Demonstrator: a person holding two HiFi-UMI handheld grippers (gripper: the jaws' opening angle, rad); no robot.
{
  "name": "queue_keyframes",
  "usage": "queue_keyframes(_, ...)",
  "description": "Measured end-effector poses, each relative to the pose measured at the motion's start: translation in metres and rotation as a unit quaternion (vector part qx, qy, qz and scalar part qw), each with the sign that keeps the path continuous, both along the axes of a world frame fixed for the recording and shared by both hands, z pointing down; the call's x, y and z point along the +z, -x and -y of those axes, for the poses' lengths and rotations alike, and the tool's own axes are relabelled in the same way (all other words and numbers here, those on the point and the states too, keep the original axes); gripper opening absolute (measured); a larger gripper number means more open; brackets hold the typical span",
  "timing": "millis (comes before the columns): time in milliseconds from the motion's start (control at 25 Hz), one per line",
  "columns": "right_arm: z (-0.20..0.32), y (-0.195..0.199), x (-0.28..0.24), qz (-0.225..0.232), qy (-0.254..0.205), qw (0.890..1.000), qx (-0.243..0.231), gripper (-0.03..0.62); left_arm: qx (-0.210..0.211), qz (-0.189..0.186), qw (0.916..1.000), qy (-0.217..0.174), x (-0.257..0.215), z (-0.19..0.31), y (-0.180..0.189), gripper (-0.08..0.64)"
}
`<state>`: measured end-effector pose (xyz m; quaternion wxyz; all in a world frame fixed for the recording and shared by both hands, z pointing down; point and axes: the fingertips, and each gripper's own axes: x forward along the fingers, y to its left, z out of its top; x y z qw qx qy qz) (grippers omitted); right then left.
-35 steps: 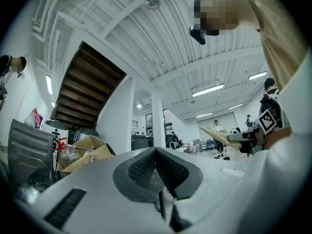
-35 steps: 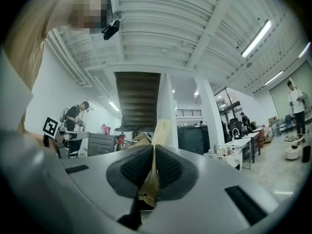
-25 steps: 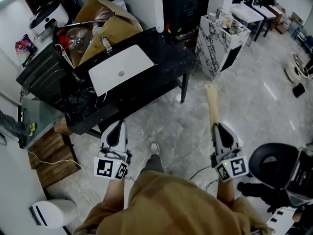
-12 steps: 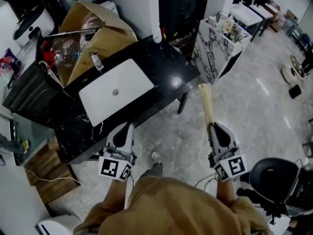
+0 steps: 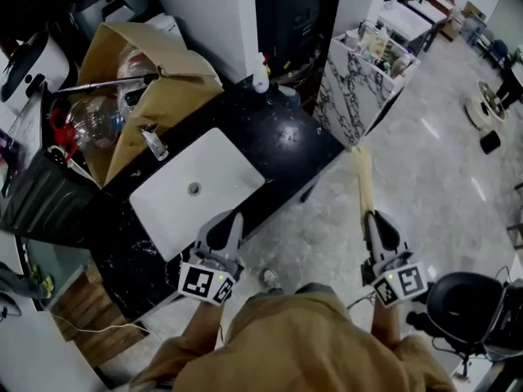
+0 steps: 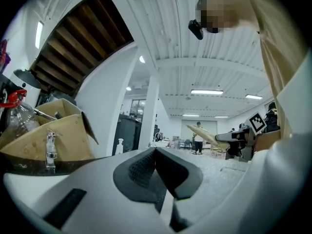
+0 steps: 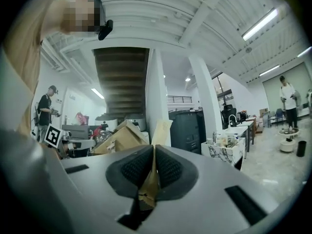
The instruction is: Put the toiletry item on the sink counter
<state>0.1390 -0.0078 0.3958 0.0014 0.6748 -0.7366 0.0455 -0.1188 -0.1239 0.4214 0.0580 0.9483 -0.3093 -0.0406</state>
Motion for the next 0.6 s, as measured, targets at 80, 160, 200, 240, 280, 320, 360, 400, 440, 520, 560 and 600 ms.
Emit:
queue_keyframes(80, 0.007, -0.008, 0.003, 0.007, 0.002, 1.000, 0.009, 0.020, 0.009, 0.001, 1.0000, -0.001, -0.001, 0.011, -0.011, 0.003)
queue_keyframes(160, 0.016, -0.018, 0.005, 0.009, 0.003, 1.000, 0.014, 0.020, 0.017, -0.002, 0.9998, -0.003, -0.003, 0.022, -0.025, 0.003)
queue_keyframes(200, 0.020, -0.024, 0.005, 0.009, 0.003, 1.000, 0.014, 0.020, 0.020, -0.004, 0.9998, -0.003, -0.004, 0.027, -0.033, 0.003)
queue_keyframes(240, 0.025, -0.030, 0.006, 0.009, 0.004, 1.000, 0.014, 0.020, 0.022, -0.004, 0.9998, -0.003, -0.004, 0.031, -0.041, 0.003)
queue_keyframes(280, 0.031, -0.035, 0.007, 0.010, 0.004, 1.000, 0.012, 0.020, 0.023, -0.004, 0.9997, -0.003, -0.004, 0.034, -0.048, 0.003)
queue_keyframes(320, 0.037, -0.041, 0.008, 0.012, 0.003, 1.000, 0.009, 0.020, 0.023, -0.002, 0.9997, -0.003, -0.004, 0.037, -0.055, 0.003)
queue_keyframes(360, 0.043, -0.047, 0.010, 0.014, 0.002, 1.000, 0.005, 0.020, 0.021, -0.001, 0.9998, -0.005, -0.003, 0.040, -0.062, 0.003)
queue_keyframes(400, 0.050, -0.053, 0.012, 0.016, 0.000, 1.000, -0.001, 0.020, 0.018, 0.001, 0.9998, -0.007, -0.003, 0.045, -0.069, 0.003)
queue_keyframes(440, 0.059, -0.061, 0.013, 0.018, -0.001, 1.000, -0.007, 0.020, 0.012, 0.002, 0.9999, -0.008, -0.004, 0.050, -0.075, 0.003)
queue_keyframes(520, 0.079, -0.078, 0.012, 0.023, -0.002, 0.999, -0.024, 0.020, -0.003, 0.001, 0.9999, -0.011, -0.010, 0.062, -0.090, 0.003)
queue_keyframes(560, 0.090, -0.086, 0.010, 0.026, -0.003, 0.999, -0.033, 0.020, -0.011, 0.001, 0.9998, -0.015, -0.014, 0.067, -0.098, 0.003)
queue_keyframes(600, 0.100, -0.094, 0.009, 0.029, -0.005, 0.999, -0.043, 0.020, -0.018, 0.002, 0.9996, -0.022, -0.019, 0.071, -0.105, 0.003)
